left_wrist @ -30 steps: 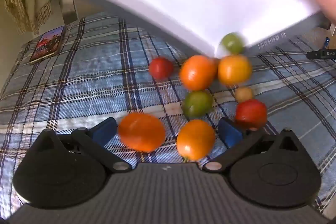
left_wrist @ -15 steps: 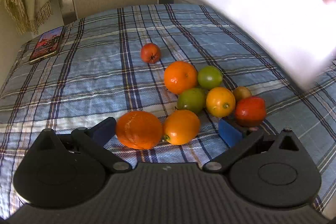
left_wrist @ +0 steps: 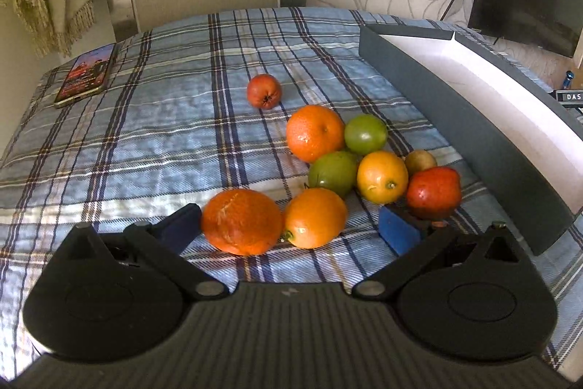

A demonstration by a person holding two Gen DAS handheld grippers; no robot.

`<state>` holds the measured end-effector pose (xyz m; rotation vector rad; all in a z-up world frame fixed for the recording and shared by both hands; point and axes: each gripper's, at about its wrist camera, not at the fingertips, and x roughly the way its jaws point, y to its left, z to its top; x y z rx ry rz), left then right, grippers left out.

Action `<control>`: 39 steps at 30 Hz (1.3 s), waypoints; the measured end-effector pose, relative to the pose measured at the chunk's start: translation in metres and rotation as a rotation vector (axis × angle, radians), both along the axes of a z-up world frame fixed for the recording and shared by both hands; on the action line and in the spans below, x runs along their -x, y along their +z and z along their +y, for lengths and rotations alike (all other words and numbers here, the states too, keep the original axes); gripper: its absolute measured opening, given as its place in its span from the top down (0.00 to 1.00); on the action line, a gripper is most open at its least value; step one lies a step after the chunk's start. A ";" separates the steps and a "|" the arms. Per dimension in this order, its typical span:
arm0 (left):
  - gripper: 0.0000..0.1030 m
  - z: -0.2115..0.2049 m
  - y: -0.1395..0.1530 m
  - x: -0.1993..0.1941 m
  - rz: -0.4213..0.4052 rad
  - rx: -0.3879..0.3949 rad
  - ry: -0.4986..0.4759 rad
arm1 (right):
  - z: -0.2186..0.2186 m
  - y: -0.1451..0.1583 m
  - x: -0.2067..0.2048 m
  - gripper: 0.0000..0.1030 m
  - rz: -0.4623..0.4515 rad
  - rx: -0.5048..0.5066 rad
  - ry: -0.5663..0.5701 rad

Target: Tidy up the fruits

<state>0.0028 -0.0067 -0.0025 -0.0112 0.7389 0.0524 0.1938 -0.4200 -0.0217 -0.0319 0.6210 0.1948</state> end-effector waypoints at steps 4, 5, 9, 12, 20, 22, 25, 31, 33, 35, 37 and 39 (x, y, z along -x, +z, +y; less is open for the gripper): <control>0.00 0.002 0.000 0.002 -0.004 0.004 0.003 | 0.000 0.000 0.000 0.00 0.000 0.000 0.000; 0.00 0.002 0.000 0.002 -0.004 0.003 0.003 | 0.000 0.000 0.000 0.00 0.000 0.001 0.000; 0.00 0.004 -0.001 0.002 -0.005 0.006 0.002 | 0.000 0.000 0.000 0.00 -0.002 0.002 -0.001; 0.00 0.002 -0.001 0.003 -0.005 0.005 0.002 | 0.001 -0.001 0.003 0.00 -0.001 0.002 -0.002; 0.00 0.001 -0.002 0.004 -0.007 0.004 0.002 | 0.008 0.007 0.008 0.00 0.086 -0.013 -0.135; 0.00 0.000 -0.003 0.005 -0.006 0.002 0.003 | 0.012 0.007 0.020 0.00 0.096 0.003 -0.172; 0.00 0.000 -0.003 0.004 -0.005 0.002 0.001 | 0.016 0.022 0.047 0.00 0.035 0.014 -0.289; 0.00 0.000 -0.003 0.003 -0.005 0.004 -0.005 | 0.070 0.090 0.140 0.00 -0.210 -0.040 -0.280; 0.00 0.000 -0.003 0.002 -0.005 0.004 -0.005 | 0.104 0.106 0.167 0.00 -0.244 -0.058 -0.172; 0.00 0.000 -0.003 0.002 -0.005 0.005 -0.005 | 0.138 0.108 0.181 0.00 -0.219 -0.062 -0.065; 0.00 0.000 -0.002 0.002 -0.003 0.005 -0.001 | 0.170 0.106 0.191 0.00 -0.196 -0.061 0.058; 0.00 -0.002 -0.002 0.003 0.001 0.003 0.013 | 0.203 0.099 0.200 0.00 -0.188 0.010 0.164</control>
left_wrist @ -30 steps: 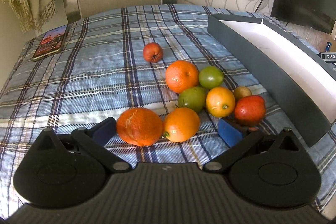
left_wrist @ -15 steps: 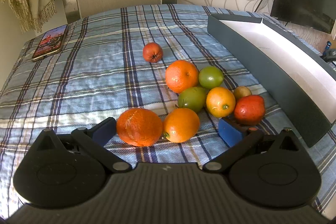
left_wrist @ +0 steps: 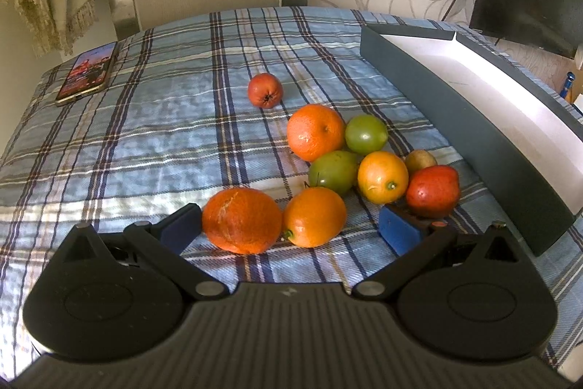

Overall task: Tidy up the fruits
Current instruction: 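Move both tools toward the fruit pile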

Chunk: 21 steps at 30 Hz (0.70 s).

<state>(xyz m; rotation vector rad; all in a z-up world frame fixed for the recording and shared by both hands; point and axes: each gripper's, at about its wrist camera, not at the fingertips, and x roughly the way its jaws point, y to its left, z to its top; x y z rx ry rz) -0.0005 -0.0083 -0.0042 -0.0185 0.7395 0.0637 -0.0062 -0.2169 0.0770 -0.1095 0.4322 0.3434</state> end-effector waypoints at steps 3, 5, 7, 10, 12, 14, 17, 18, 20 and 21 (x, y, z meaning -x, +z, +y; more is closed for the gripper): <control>0.00 -0.003 0.001 0.003 0.000 -0.016 0.009 | 0.024 -0.015 0.006 0.00 0.042 0.097 0.079; 0.00 -0.002 0.000 0.005 -0.005 -0.021 0.003 | 0.029 -0.019 0.008 0.00 0.066 0.092 0.105; 0.00 -0.001 0.002 0.007 -0.002 -0.024 -0.003 | 0.029 -0.019 0.008 0.01 0.097 0.080 0.130; 0.00 0.002 0.005 0.015 0.007 -0.025 -0.008 | 0.037 -0.022 0.017 0.04 0.097 0.079 0.181; 0.00 0.004 0.008 0.022 0.007 -0.023 -0.013 | 0.042 -0.021 0.024 0.04 0.070 0.090 0.206; 0.00 0.005 0.012 0.030 -0.001 -0.034 -0.021 | 0.047 -0.024 0.024 0.14 0.086 0.090 0.243; 0.00 0.010 0.018 0.040 -0.018 -0.038 -0.030 | 0.053 -0.031 0.019 0.24 0.145 0.095 0.278; 0.00 0.012 0.020 0.043 -0.020 -0.043 -0.025 | 0.054 -0.034 0.018 0.26 0.159 0.098 0.288; 0.00 0.017 0.023 0.049 -0.030 -0.036 -0.014 | 0.055 -0.037 0.016 0.30 0.183 0.088 0.309; 0.00 0.021 0.024 0.051 -0.035 -0.027 -0.006 | 0.056 -0.038 0.016 0.30 0.187 0.093 0.315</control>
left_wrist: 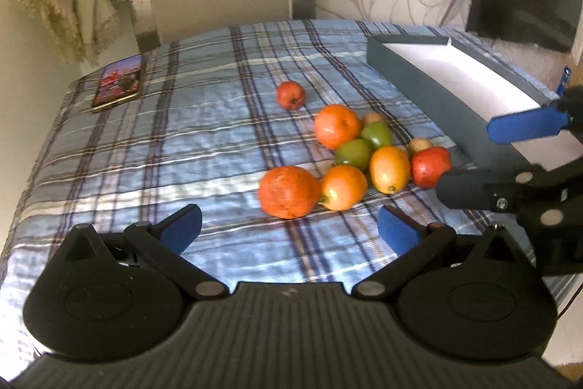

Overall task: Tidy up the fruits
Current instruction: 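Move both tools toward the fruit pile, then grasp the large orange with the left tool while the right tool grasps a red apple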

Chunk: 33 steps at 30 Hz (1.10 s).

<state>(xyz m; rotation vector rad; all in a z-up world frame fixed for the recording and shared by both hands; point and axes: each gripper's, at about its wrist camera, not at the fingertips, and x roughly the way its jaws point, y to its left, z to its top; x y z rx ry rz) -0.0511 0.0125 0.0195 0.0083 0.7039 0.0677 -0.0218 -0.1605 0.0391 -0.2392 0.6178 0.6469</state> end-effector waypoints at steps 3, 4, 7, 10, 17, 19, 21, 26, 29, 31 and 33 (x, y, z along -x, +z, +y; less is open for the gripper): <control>0.03 0.009 0.002 0.001 -0.009 0.009 0.037 | 0.002 0.000 -0.001 0.32 -0.003 0.010 0.000; 0.05 0.012 0.002 0.000 -0.006 0.011 0.049 | 0.003 -0.001 -0.003 0.33 0.000 0.012 -0.004; 0.14 0.021 0.000 -0.005 0.015 0.045 0.066 | 0.005 -0.005 -0.008 0.34 0.023 0.029 -0.018; 0.22 0.024 -0.002 -0.009 0.022 0.061 0.065 | 0.007 -0.009 -0.012 0.39 0.034 0.049 -0.027; 0.33 0.025 -0.001 -0.018 0.012 0.077 0.019 | 0.017 -0.015 -0.015 0.53 0.033 0.112 -0.021; 0.33 0.026 -0.001 -0.020 0.013 0.085 0.010 | 0.020 -0.017 -0.017 0.53 0.018 0.143 -0.038; 0.33 0.029 -0.002 -0.021 0.015 0.096 0.000 | 0.023 -0.020 -0.020 0.53 0.016 0.173 -0.059; 0.33 0.033 -0.002 -0.022 0.015 0.104 -0.018 | 0.026 -0.027 -0.029 0.53 0.053 0.183 -0.078; 0.33 0.034 -0.003 -0.023 0.013 0.106 -0.022 | 0.030 -0.031 -0.032 0.53 0.052 0.195 -0.073; 0.33 0.035 -0.004 -0.024 0.011 0.112 -0.025 | 0.032 -0.033 -0.034 0.57 0.058 0.201 -0.073; 0.43 0.036 -0.005 -0.024 0.009 0.131 -0.033 | 0.032 -0.033 -0.034 0.63 0.048 0.205 -0.074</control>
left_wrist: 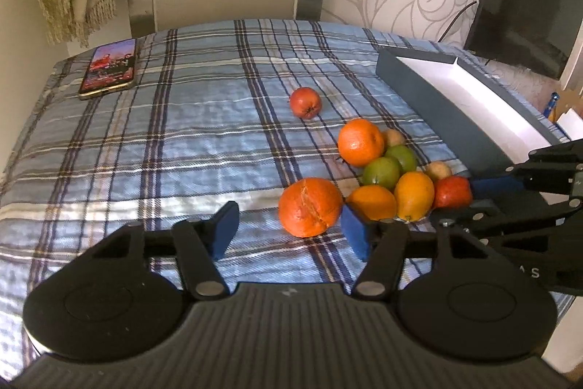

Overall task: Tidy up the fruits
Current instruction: 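Grasp the large orange with the left tool while the right tool grasps a red apple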

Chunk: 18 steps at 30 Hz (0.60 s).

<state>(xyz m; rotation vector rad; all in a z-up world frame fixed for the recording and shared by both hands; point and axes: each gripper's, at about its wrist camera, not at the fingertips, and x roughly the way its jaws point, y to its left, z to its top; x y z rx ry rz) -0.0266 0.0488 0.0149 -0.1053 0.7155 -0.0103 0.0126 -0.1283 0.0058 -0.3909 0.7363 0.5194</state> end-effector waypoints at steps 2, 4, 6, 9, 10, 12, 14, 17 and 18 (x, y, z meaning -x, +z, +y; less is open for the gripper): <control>0.50 -0.002 0.000 0.000 -0.003 0.014 -0.014 | -0.002 0.002 0.000 0.63 0.010 -0.014 -0.002; 0.56 -0.005 0.000 -0.001 -0.005 0.010 -0.026 | -0.004 0.003 0.002 0.64 0.023 -0.027 0.004; 0.57 -0.007 -0.001 -0.001 -0.003 0.013 -0.026 | -0.005 0.005 0.006 0.64 0.027 -0.031 0.014; 0.58 -0.006 -0.002 -0.002 0.000 0.035 -0.018 | -0.007 0.008 0.011 0.64 0.031 -0.038 0.026; 0.58 -0.006 -0.002 -0.002 0.001 0.036 -0.015 | -0.008 0.009 0.012 0.64 0.031 -0.039 0.029; 0.59 -0.007 -0.002 -0.001 0.002 0.036 -0.011 | -0.011 0.012 0.014 0.64 0.031 -0.048 0.028; 0.60 -0.007 0.000 0.001 0.002 0.032 -0.004 | -0.014 0.015 0.015 0.64 0.034 -0.057 0.024; 0.60 -0.006 0.001 0.005 0.003 0.022 0.018 | -0.019 0.020 0.015 0.64 0.037 -0.076 0.021; 0.60 -0.006 0.002 0.006 0.003 0.021 0.028 | -0.020 0.021 0.015 0.64 0.035 -0.080 0.023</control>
